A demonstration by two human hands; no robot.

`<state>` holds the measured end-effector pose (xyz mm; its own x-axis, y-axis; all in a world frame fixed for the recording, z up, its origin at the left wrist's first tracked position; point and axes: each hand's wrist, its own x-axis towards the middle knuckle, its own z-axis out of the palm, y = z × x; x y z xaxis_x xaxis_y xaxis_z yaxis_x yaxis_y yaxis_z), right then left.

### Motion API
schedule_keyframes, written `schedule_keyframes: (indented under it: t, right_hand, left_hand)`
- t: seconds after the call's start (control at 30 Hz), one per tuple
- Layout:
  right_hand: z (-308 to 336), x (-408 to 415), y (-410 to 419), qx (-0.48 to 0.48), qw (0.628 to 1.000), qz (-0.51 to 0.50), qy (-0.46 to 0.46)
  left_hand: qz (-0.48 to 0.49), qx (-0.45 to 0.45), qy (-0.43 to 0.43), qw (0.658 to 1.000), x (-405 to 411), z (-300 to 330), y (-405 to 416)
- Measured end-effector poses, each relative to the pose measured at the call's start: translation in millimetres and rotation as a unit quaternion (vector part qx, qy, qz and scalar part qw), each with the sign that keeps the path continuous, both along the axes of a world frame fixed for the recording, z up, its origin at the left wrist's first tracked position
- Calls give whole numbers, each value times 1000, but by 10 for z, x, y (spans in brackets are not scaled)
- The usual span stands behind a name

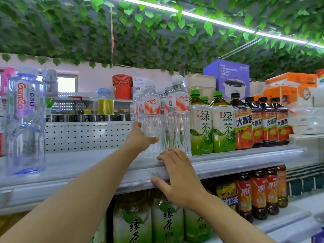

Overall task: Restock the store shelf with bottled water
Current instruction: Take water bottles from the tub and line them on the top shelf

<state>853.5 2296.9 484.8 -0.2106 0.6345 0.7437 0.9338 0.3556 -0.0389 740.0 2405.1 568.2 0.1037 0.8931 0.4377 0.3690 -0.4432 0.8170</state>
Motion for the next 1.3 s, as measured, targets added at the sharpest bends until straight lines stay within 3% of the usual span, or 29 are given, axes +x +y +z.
schedule_keyframes:
  t: [0.43,0.63,0.77,1.3]
  right_hand:
    - [33,-45,-50,-3,1000,0,11]
    - [257,-205,-56,-22,988,20,149]
    - [418,-340,26,-36,982,12,183]
    - [701,-759,588,-60,951,-178,245]
  left_hand:
    - [-24,-38,-13,999,-67,11,-71]
    - [-45,-99,40,993,-442,77,-101]
    - [-29,-95,61,993,-653,92,-74]
    - [-76,-29,198,977,-671,409,536]
